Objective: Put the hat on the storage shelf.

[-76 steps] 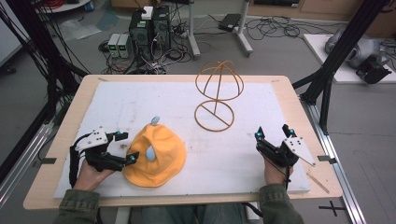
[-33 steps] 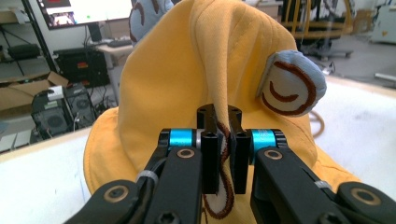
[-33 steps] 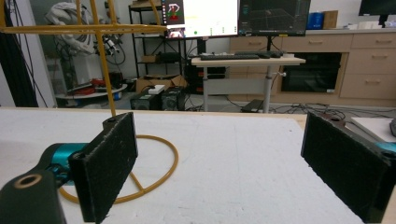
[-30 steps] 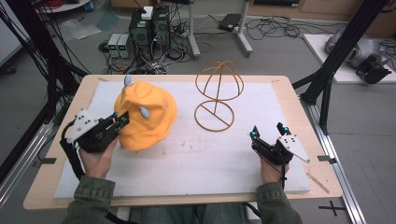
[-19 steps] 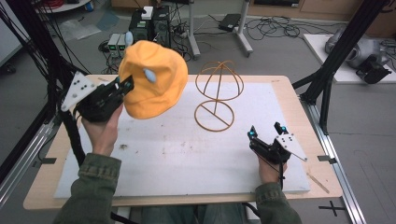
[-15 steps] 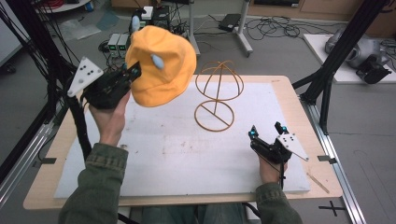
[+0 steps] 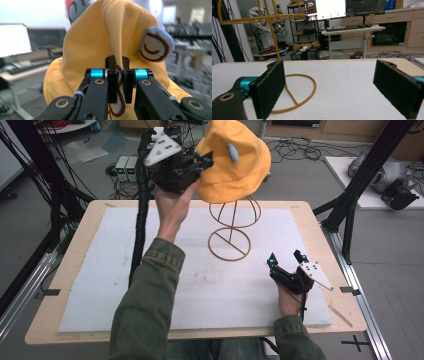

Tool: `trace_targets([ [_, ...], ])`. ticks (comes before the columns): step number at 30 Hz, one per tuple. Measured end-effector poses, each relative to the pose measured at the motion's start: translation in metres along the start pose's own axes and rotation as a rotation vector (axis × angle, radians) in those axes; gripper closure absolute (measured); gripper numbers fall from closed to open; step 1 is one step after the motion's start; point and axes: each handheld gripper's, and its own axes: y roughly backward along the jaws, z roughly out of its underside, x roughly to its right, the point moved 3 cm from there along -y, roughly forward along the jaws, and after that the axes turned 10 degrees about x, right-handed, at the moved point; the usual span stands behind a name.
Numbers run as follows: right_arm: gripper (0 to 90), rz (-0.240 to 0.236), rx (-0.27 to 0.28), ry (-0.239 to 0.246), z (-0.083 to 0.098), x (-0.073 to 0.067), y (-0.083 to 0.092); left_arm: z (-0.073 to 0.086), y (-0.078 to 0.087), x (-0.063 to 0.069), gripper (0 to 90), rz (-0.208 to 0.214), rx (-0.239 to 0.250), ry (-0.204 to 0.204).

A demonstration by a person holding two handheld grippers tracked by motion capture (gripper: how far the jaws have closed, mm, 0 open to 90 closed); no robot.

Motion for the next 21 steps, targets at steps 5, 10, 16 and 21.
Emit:
trace_targets([
  [5, 10.5, -0.010, 0.006, 0.001, 0.000, 0.001, 0.000, 0.023, -0.020, 0.008, 86.4, 0.027, -0.087, 0.007],
  [10, 10.5, -0.004, 0.011, -0.009, -0.002, 0.001, 0.002, 0.053, -0.021, 0.007, 86.2, 0.003, -0.136, 0.021],
  [16, 10.5, 0.000, 0.016, -0.011, -0.002, 0.002, 0.002, 0.085, -0.016, 0.001, 86.2, 0.002, -0.201, 0.055],
  [21, 10.5, 0.006, 0.012, -0.020, -0.002, 0.003, 0.002, 0.092, -0.015, 0.002, 86.0, 0.033, -0.241, 0.063],
])
